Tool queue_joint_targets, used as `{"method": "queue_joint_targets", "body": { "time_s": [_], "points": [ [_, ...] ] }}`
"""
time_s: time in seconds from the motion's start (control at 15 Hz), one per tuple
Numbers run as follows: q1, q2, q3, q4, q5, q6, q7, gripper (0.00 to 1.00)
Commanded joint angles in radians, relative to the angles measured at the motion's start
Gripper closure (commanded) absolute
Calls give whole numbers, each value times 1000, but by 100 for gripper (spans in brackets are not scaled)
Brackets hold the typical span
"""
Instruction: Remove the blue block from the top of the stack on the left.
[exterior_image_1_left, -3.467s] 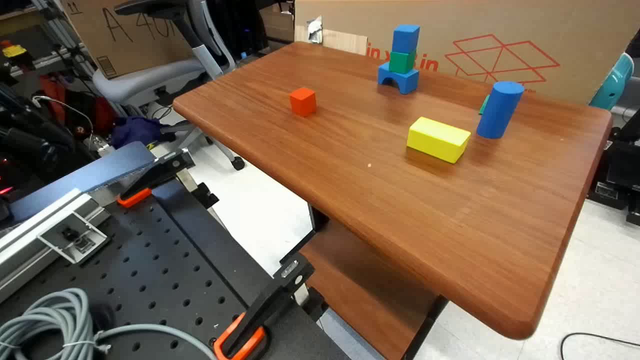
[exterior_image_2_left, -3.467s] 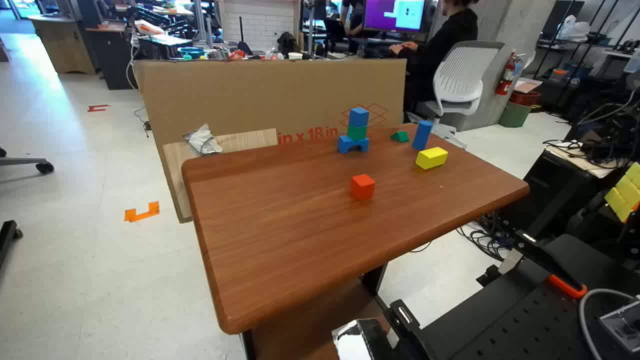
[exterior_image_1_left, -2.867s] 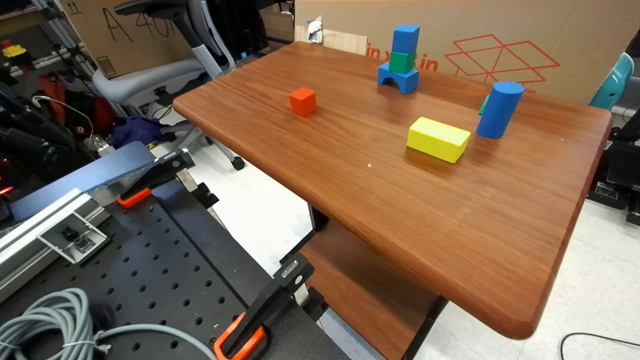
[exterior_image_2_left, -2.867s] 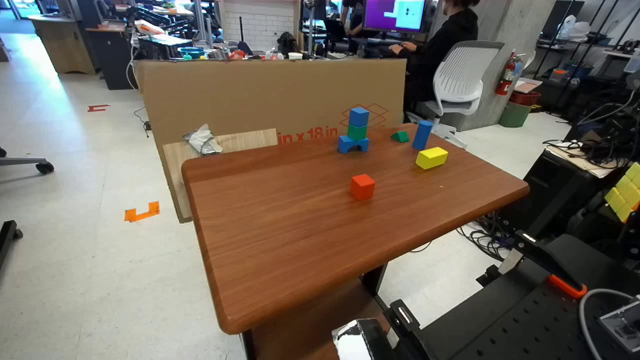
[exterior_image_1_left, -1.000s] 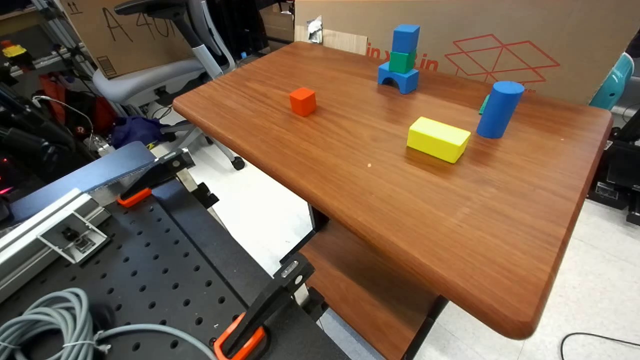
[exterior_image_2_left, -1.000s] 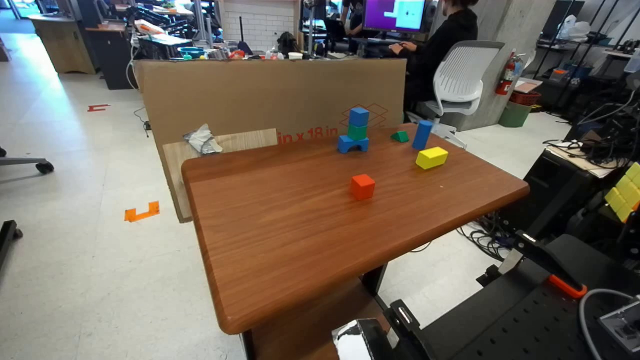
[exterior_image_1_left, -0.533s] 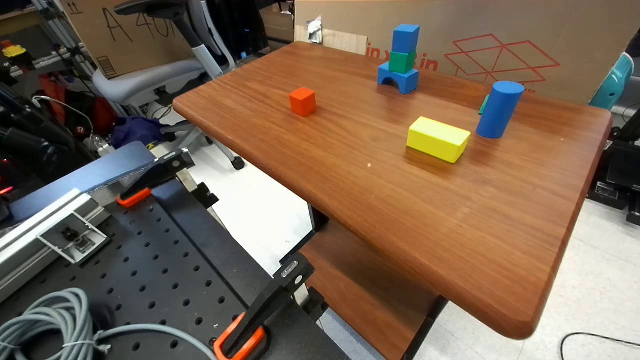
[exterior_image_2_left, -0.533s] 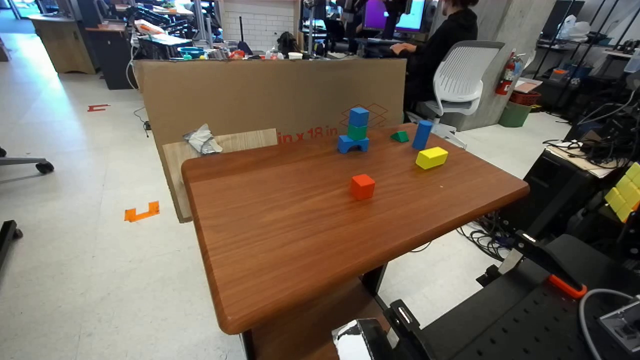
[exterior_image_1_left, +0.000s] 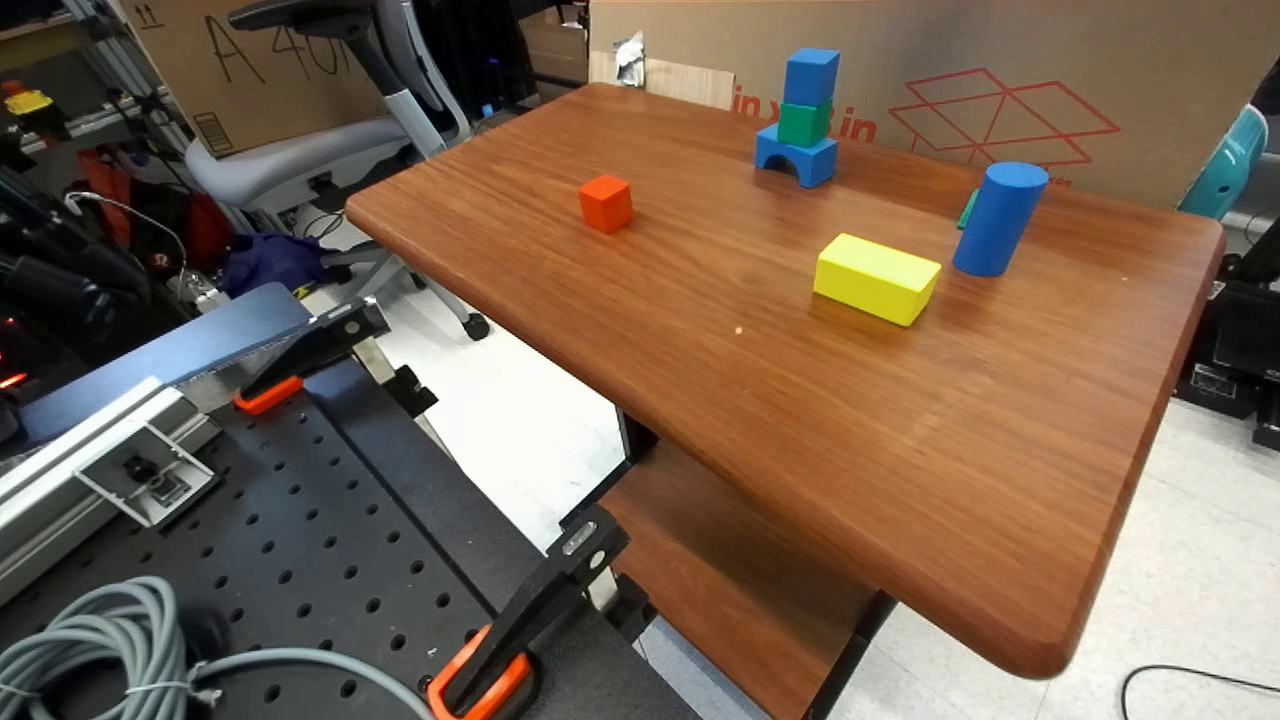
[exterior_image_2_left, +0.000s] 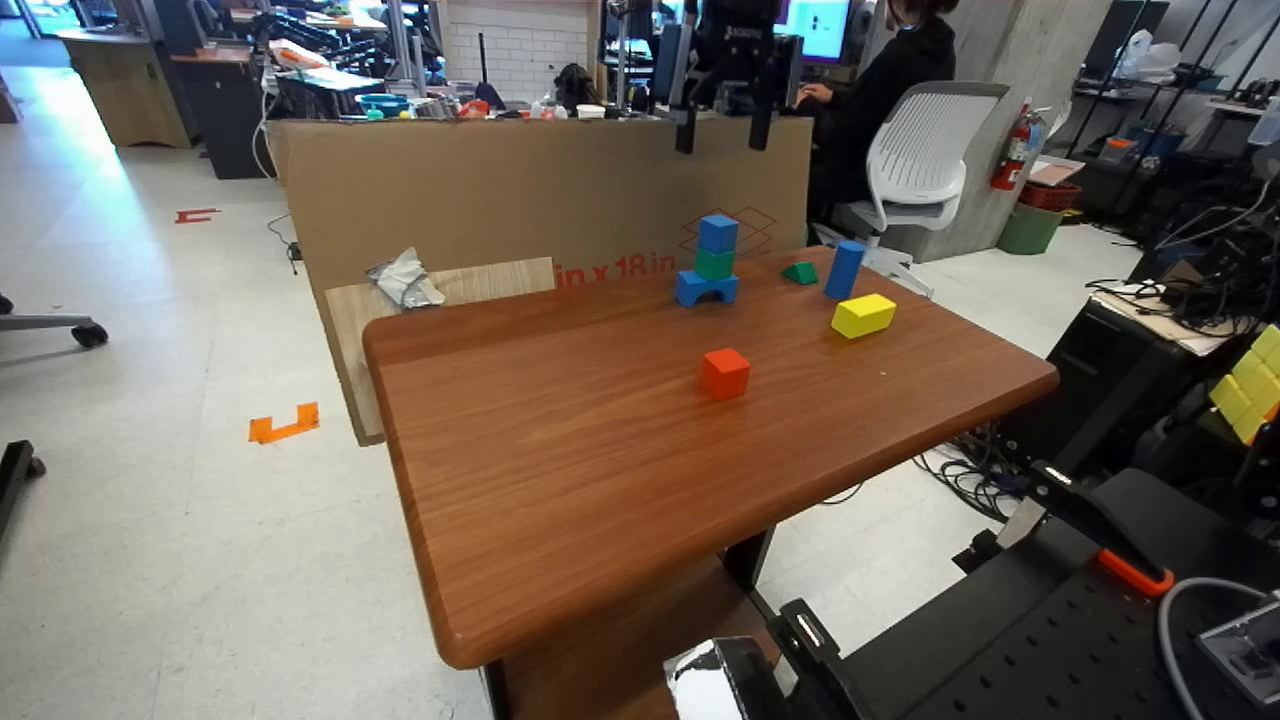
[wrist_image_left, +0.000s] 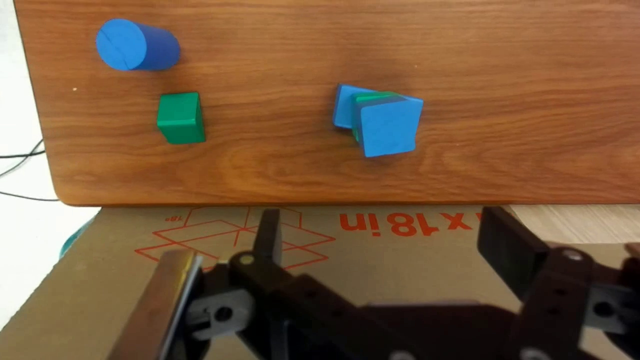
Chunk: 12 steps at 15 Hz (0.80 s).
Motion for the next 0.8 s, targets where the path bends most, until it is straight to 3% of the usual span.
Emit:
{"method": "queue_joint_targets", "body": {
  "time_s": [0.0, 0.47, 0.73],
  "points": [
    [4, 82, -9, 106, 7, -87, 32, 0],
    [8, 162, -10, 174, 5, -154, 57, 0],
    [11, 162, -11, 150, -3, -142, 55, 0]
  ]
}}
